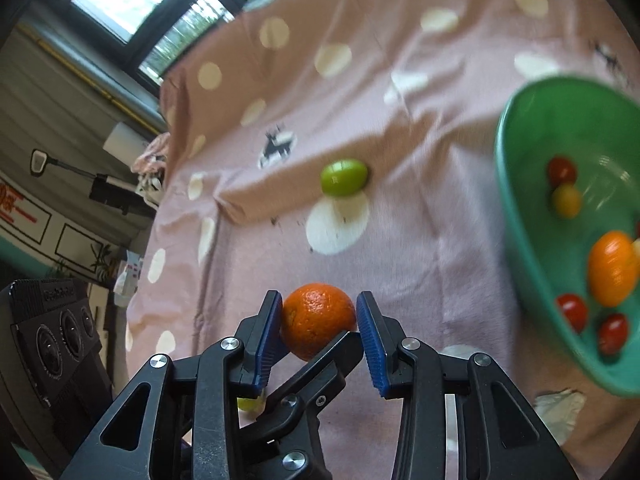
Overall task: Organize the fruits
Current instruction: 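Carry the orange with both grippers over the green bowl and lower it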
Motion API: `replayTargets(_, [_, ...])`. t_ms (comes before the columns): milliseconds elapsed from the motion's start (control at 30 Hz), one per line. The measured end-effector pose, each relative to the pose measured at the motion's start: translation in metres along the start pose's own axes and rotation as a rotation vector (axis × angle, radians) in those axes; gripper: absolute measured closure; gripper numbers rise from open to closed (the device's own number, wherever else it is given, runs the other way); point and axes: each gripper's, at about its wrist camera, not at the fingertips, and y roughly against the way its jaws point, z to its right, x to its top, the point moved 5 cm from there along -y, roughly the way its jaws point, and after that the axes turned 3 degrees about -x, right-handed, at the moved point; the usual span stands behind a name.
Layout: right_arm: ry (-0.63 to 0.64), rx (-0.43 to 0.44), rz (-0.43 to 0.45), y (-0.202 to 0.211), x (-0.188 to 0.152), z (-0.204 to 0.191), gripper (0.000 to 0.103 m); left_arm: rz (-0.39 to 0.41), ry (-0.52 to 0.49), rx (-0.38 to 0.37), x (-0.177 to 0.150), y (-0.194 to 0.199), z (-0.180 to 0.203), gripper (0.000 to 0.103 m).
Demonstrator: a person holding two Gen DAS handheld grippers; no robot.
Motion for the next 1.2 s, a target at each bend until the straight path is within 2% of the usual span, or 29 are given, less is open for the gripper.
replayTargets(233, [0.02, 0.002, 0.126, 0.038, 0.01, 0.0, 0.061, 0.087, -0.083, -0.027, 0.014, 0.016, 0.034, 0.062])
replayTargets(600, [-0.093, -0.037, 0.287, 0.089, 0.021, 0.045, 0.061, 0.089, -0.249, -0.095, 0.025, 0.002, 0.102, 0.062])
replayTargets(867, [-0.202, -0.056, 0.326, 0.103, 0.022, 0.083, 0.061, 0.042, -0.313, -0.132, 0.024, -0.022, 0.131, 0.062])
replayTargets(1200, [-0.299, -0.092, 0.298, 0.1, 0.019, 0.119, 0.061, -0.029, -0.34, -0.161, 0.017, -0.05, 0.146, 0.062])
